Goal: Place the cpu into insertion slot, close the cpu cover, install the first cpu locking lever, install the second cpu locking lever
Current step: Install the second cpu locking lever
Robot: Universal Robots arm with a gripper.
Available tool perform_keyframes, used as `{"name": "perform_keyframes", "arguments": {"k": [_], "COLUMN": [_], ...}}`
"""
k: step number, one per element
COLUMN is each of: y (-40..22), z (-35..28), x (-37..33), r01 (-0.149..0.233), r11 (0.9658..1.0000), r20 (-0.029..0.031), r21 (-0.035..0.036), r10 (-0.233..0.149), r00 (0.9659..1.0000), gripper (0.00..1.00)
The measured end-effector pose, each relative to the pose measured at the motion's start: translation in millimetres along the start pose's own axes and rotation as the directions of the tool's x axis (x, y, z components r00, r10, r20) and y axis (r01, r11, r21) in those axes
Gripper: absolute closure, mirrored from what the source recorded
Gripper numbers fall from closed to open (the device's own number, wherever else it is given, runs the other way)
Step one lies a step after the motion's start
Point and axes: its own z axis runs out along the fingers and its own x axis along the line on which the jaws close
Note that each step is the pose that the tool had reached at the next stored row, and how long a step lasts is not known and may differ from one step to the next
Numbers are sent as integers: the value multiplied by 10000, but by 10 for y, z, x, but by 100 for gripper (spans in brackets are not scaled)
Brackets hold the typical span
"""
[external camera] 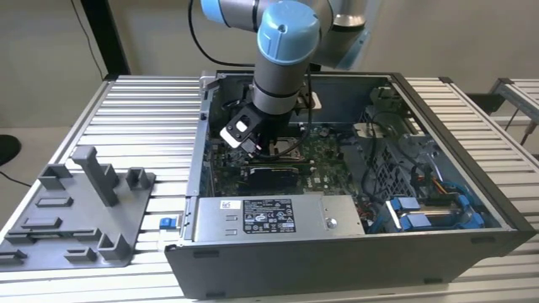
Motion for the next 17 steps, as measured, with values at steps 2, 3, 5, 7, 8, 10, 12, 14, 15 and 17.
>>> {"name": "perform_keyframes", "arguments": {"k": [2, 3, 5, 7, 8, 10, 12, 14, 15, 17], "y": [-1, -1, -2, -2, -2, -3, -2, -2, -2, -2], "z": [13, 20, 27, 36, 38, 41, 42, 43, 43, 43], "x": [-1, -3, -5, -6, -7, -9, -12, -13, -14, -14], "r01": [-1, -1, -1, -2, -1, -3, -3, -5, -7, -13], "r11": [10000, 10000, 10000, 10000, 10000, 10000, 10000, 10000, 10000, 10000], "r20": [0, 0, 2, 0, 0, 4, 17, 55, 90, 182], "r21": [0, 0, 0, 0, 0, 1, 3, 11, 16, 31], "r10": [1, 1, 1, 2, 1, 3, 3, 5, 7, 13], "r00": [10000, 10000, 10000, 10000, 10000, 10000, 10000, 10000, 10000, 9998], "gripper": [100, 100, 100, 100, 100, 100, 100, 100, 100, 100]}}
